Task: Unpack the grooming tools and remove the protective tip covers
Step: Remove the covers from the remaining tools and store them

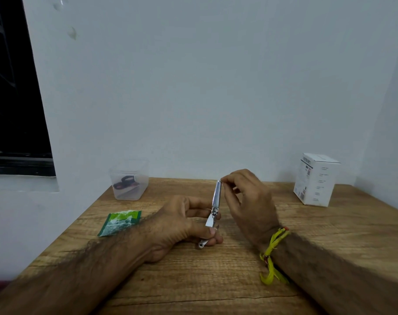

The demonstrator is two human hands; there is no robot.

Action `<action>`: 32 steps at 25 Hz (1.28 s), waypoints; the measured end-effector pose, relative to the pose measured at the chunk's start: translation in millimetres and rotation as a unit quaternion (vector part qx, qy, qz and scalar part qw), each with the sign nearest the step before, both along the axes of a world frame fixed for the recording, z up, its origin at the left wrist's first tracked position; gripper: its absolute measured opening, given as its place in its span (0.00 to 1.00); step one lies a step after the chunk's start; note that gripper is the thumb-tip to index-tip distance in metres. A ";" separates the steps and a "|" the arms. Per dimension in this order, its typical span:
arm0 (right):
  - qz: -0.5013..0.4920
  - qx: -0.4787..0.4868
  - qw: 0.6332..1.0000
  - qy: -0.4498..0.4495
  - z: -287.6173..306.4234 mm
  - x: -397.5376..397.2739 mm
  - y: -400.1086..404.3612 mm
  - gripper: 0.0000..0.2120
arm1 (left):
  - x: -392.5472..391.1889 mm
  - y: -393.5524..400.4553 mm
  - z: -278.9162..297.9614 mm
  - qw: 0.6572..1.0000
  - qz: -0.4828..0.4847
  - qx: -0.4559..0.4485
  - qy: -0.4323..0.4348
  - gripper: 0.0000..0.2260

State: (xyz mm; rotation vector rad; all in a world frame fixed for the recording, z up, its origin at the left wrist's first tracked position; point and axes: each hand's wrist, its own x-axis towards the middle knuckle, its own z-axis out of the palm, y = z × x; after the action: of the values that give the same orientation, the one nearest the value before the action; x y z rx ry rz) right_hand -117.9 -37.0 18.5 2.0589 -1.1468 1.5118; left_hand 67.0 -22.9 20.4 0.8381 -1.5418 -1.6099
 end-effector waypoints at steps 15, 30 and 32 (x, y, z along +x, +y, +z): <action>0.045 0.045 0.998 0.021 -6.1 0.1 -8.1 0.04 | 3.3 -0.7 3.9 0.999 -0.032 0.008 -0.030 0.22; 0.060 0.057 0.996 -0.017 -4.7 -0.1 -9.7 0.05 | 2.9 0.7 6.1 0.999 -0.028 -0.004 -0.043 0.22; 0.063 0.062 0.996 -0.009 -4.7 -0.5 -8.9 0.04 | 1.5 1.1 6.6 0.999 -0.028 0.002 -0.046 0.22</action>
State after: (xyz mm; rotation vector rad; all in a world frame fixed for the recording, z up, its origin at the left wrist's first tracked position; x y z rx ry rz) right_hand -118.4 -45.9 13.8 2.2422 -1.1640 1.5544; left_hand 68.6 -21.7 27.0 0.8898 -1.6399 -1.6343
